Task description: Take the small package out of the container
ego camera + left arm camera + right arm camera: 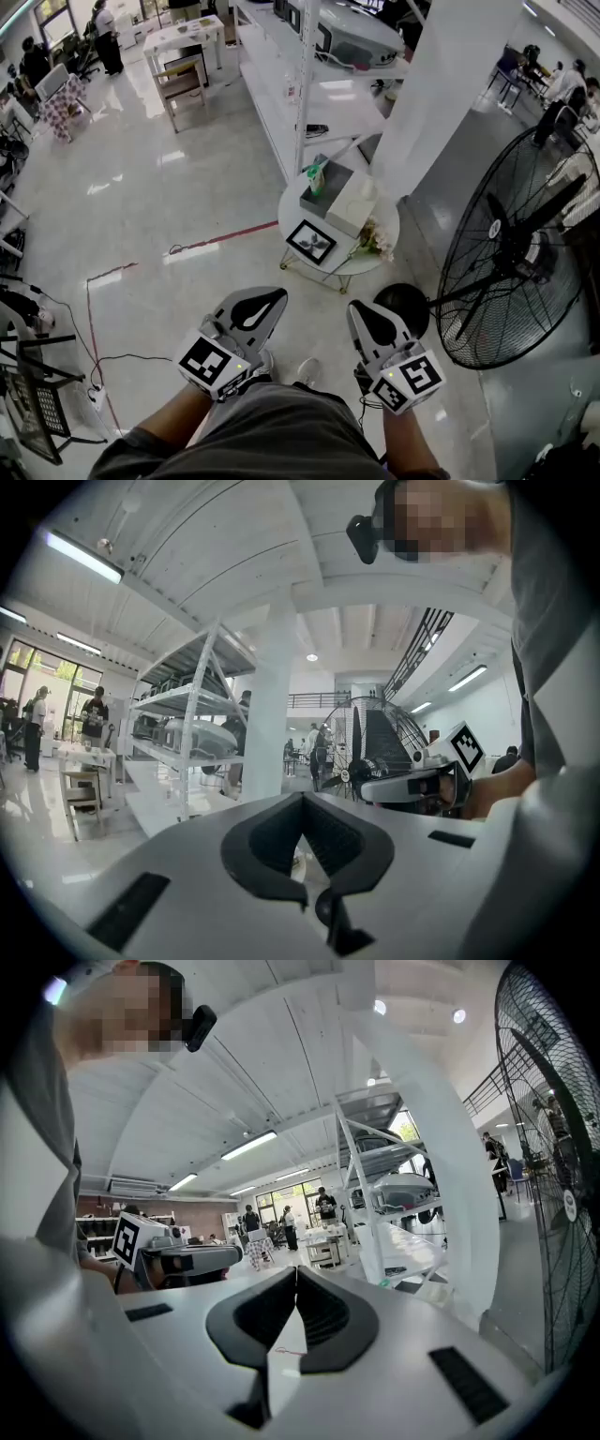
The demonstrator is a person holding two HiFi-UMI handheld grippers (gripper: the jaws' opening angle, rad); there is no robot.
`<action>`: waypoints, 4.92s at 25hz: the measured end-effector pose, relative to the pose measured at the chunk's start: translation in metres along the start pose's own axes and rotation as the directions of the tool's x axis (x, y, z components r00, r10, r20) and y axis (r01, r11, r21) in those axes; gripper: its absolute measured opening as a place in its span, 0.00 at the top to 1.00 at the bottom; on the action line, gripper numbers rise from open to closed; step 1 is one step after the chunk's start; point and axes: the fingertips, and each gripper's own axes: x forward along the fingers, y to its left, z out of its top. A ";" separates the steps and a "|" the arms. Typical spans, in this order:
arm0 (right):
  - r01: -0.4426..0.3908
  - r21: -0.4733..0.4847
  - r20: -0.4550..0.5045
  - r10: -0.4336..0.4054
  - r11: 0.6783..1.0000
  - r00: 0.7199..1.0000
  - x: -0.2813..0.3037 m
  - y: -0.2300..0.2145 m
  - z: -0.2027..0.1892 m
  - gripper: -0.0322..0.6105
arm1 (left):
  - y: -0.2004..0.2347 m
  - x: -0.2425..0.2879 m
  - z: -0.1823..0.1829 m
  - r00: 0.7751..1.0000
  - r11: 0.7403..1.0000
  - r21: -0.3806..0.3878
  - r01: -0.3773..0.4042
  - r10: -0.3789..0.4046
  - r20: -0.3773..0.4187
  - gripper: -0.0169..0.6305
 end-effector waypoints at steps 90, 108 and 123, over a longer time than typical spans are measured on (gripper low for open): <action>0.170 0.068 -0.175 -0.155 0.983 0.972 0.313 -0.219 0.005 0.92 | 0.315 0.257 -0.064 0.983 0.982 -0.160 0.100 -0.122 -0.134 0.95; 0.090 0.108 -0.237 -0.062 0.990 0.969 0.346 -0.309 -0.024 0.92 | 0.338 0.340 -0.145 0.962 0.979 -0.199 -0.037 -0.019 -0.272 0.95; 0.059 0.229 -0.306 0.015 0.972 0.952 0.353 -0.365 -0.081 0.92 | 0.362 0.395 -0.240 0.924 0.960 -0.229 -0.161 0.065 -0.378 0.95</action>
